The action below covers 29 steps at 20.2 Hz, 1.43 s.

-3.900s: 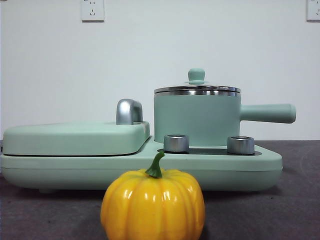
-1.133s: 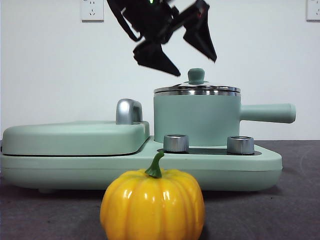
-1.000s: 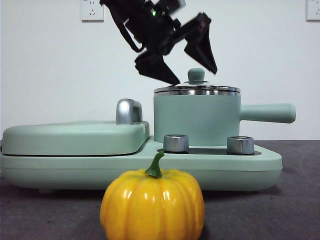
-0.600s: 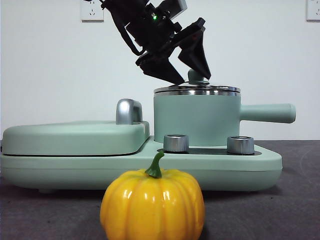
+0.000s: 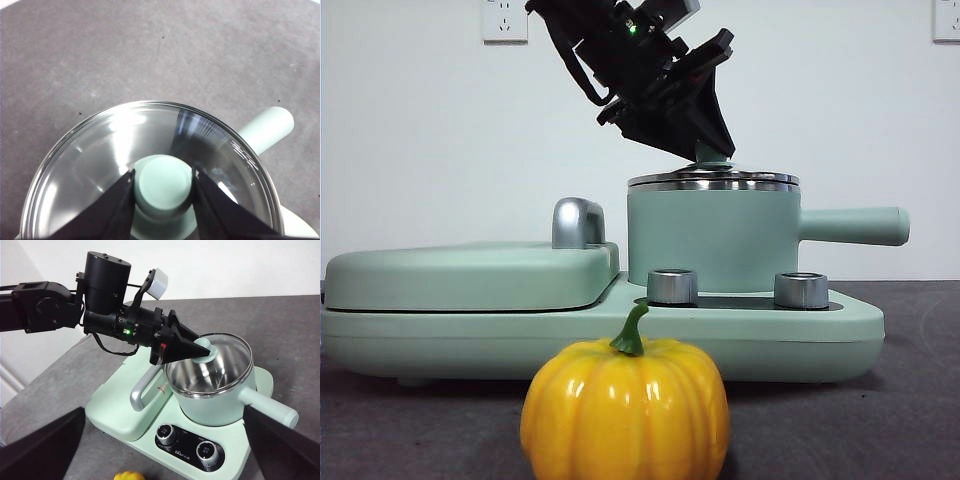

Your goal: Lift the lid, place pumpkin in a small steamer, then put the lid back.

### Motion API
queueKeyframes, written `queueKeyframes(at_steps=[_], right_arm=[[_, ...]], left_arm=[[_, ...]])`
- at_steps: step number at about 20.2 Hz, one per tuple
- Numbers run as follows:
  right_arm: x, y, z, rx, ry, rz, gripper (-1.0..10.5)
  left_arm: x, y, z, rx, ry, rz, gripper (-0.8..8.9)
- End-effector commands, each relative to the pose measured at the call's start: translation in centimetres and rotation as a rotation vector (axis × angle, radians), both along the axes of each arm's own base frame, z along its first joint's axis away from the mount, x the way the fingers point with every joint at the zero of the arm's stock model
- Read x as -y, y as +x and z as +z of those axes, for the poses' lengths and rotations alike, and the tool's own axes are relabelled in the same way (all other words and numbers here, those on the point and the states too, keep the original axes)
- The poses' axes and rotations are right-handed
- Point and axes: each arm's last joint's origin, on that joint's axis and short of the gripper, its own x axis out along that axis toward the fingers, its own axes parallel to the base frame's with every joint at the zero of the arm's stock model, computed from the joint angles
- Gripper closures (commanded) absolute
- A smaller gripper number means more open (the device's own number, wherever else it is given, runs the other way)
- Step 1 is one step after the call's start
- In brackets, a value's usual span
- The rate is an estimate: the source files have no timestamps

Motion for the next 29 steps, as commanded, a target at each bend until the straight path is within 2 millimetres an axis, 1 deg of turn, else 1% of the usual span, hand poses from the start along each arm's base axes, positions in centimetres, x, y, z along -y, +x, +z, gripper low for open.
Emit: queueKeyframes(at_steps=[1,6,7,8,11,14,17,20,22,25,29], right_arm=[[0.0,-0.1,0.5,0.025,-0.003,0.002,4.4],[0.0,0.0,0.2,-0.014,-0.001,0.003,4.6],[0.0,0.2,0.0,-0.044,-0.002,0.003,4.6],[0.0,0.5,-0.2,-0.076,-0.005,0.005,4.6],[-0.2,1.5,-0.8,-0.158,-0.022,0.037,4.6],[-0.7,2.4,-1.3,-0.226,-0.032,0.092,4.6],[-1.5,3.3,-1.7,-0.283,-0.050,0.152,4.6],[-2.5,4.2,-2.2,-0.343,-0.085,0.196,4.6],[-3.5,5.0,-2.7,-0.397,-0.106,0.237,4.6],[-5.5,6.1,-3.6,-0.480,-0.168,0.288,4.6],[-8.8,7.0,-5.3,-0.577,-0.285,0.324,4.6]], left_arm=[[0.5,0.3,0.7,-0.004,0.001,0.002,7.32],[0.2,0.0,4.0,-0.021,0.014,0.004,7.39],[0.1,-0.1,4.7,-0.022,0.016,0.003,7.69],[0.0,-0.1,5.3,-0.019,0.014,0.002,7.89],[-0.3,-0.5,7.5,-0.008,0.010,0.000,7.92],[-0.9,-1.0,9.1,0.003,0.018,-0.005,7.93],[-2.2,-1.9,10.8,0.030,0.016,-0.003,7.95],[-4.2,-3.0,12.5,0.051,0.027,0.007,7.95],[-5.7,-3.7,13.5,0.055,0.028,0.028,7.95],[-7.9,-4.3,14.6,0.048,0.035,0.069,7.95],[-10.4,-4.3,15.7,0.068,0.022,0.136,7.95]])
